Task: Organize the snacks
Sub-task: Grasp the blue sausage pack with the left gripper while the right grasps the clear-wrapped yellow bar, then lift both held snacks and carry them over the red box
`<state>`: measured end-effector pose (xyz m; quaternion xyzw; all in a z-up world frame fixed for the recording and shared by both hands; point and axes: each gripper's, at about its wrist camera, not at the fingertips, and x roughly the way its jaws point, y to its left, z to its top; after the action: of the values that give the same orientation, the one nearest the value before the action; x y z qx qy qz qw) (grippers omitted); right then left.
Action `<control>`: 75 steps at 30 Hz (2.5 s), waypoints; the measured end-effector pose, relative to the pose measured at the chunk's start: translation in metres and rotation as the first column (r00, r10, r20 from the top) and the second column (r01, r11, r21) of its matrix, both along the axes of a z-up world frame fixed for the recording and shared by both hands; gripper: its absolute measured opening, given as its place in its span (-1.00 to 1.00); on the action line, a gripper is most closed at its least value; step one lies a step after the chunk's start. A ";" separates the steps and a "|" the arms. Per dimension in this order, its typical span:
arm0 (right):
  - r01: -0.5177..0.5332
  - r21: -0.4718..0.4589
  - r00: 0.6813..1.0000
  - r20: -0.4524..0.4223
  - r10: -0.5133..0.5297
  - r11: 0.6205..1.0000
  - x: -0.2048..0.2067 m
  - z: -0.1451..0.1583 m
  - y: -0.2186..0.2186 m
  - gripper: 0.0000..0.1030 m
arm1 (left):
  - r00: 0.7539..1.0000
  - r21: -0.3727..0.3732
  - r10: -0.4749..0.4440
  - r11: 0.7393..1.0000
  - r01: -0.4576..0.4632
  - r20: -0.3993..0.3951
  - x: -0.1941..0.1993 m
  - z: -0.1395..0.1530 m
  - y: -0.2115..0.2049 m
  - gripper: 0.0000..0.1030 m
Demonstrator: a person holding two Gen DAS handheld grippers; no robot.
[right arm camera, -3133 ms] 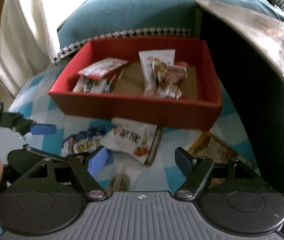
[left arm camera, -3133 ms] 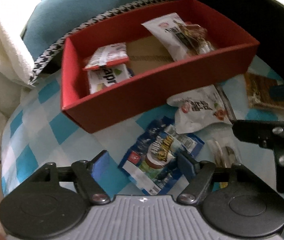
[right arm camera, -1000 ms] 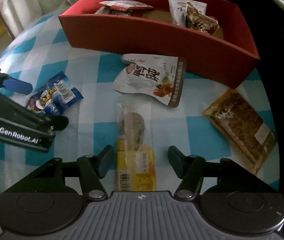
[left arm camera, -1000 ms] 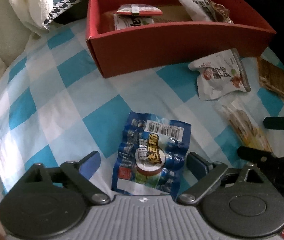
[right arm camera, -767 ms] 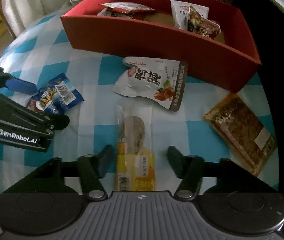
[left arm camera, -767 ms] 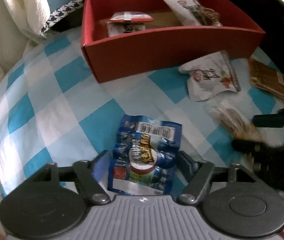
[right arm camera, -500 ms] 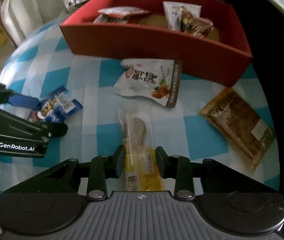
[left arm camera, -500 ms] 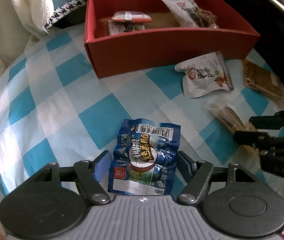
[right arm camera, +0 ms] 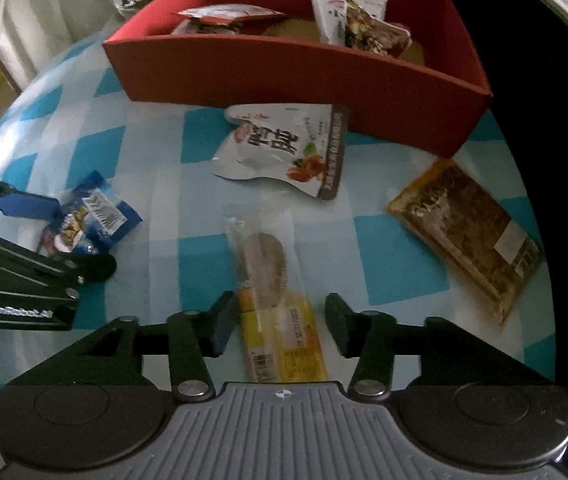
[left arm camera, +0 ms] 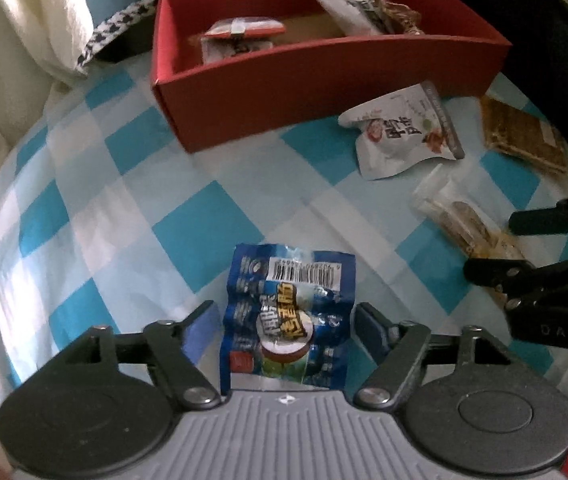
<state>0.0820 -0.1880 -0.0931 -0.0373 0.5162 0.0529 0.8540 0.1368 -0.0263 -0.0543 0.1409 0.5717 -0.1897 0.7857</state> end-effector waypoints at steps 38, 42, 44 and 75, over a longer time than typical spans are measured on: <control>-0.003 0.151 0.987 0.156 -0.021 0.989 -0.006 0.043 -0.011 -0.30 | 0.995 -0.145 0.075 0.987 -0.066 0.058 0.005 0.034 0.013 0.22; -0.006 0.159 0.985 0.171 -0.022 0.987 -0.003 0.048 -0.011 -0.31 | 0.992 -0.143 0.082 0.987 -0.068 0.091 0.007 0.039 0.011 0.22; -0.010 0.166 0.984 0.178 -0.020 0.986 -0.001 0.051 -0.011 -0.31 | 0.992 -0.146 0.081 0.987 -0.066 0.099 0.009 0.041 0.010 0.22; -0.026 0.225 0.952 0.302 -0.044 0.974 0.044 0.092 -0.026 -0.30 | 0.952 -0.180 0.118 0.981 -0.068 0.283 0.052 0.079 -0.017 0.22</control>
<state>0.1264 -0.2138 -0.0009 0.0549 0.3689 0.1011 0.9223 0.1889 -0.0433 0.0247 0.0736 0.4373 -0.1771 0.8786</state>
